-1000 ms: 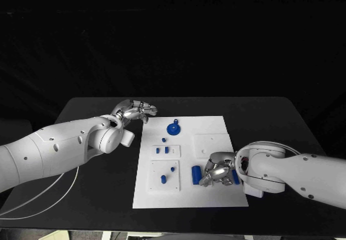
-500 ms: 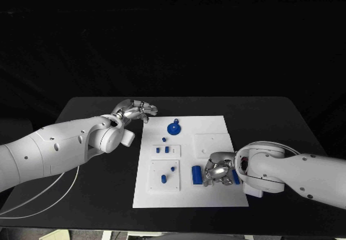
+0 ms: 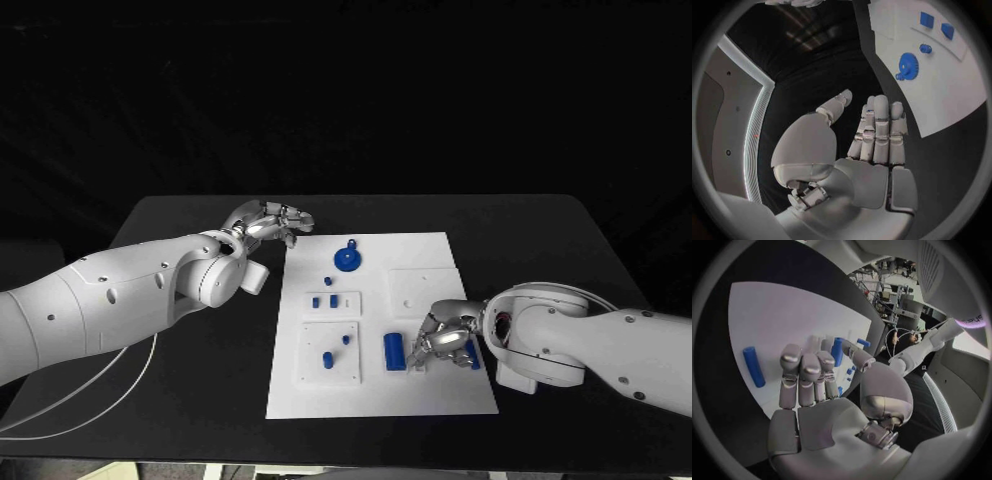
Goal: Assemble the parts on the task board
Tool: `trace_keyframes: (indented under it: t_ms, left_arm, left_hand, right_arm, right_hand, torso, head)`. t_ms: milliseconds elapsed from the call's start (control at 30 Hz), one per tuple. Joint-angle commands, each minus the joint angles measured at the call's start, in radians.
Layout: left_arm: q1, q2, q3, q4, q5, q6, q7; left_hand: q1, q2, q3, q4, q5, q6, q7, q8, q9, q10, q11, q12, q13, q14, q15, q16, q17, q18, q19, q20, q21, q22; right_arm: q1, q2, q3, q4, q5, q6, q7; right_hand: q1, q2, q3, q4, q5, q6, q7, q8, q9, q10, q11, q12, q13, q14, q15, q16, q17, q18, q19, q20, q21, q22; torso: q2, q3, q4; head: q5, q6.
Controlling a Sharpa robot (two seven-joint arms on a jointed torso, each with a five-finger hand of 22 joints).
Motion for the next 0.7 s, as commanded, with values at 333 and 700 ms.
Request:
trace_keyframes:
  t_ms: [333, 700]
  left_arm:
    - [0.000, 0.005, 0.000, -0.001, 0.003, 0.016, 0.002]
    - [0.000, 0.004, 0.000, -0.004, 0.003, 0.012, 0.005]
  left_hand:
    - [-0.006, 0.001, -0.001, 0.006, -0.002, -0.004, 0.004, 0.003, -0.002, -0.003, 0.002, -0.003, -0.001, 0.001, 0.007, -0.004, 0.001, 0.020, 0.007, -0.012, -0.006, 0.004]
    - [-0.009, 0.000, -0.002, 0.009, -0.004, -0.004, 0.004, 0.004, -0.002, -0.002, 0.003, -0.002, -0.001, 0.001, 0.007, -0.005, 0.001, 0.020, 0.007, -0.011, -0.006, 0.004]
  right_arm:
    - [0.037, -0.095, 0.093, -0.028, 0.097, -0.104, 0.061]
    - [0.073, -0.193, 0.090, -0.030, 0.019, -0.013, -0.018]
  right_hand:
    - [0.040, -0.025, -0.074, -0.002, 0.001, -0.088, 0.027, -0.034, 0.000, -0.021, 0.029, -0.006, -0.002, 0.000, 0.022, -0.016, -0.001, 0.042, -0.007, -0.010, -0.016, -0.001]
    - [0.110, -0.026, -0.065, 0.003, -0.075, -0.060, 0.019, -0.010, 0.023, -0.021, 0.022, 0.001, -0.003, 0.003, 0.016, -0.017, 0.003, 0.042, -0.003, -0.007, -0.020, -0.002]
  torso:
    - [0.000, 0.0003, -0.0010]
    - [-0.001, 0.0009, -0.0032]
  head:
    - [-0.017, 0.022]
    - [-0.037, 0.020]
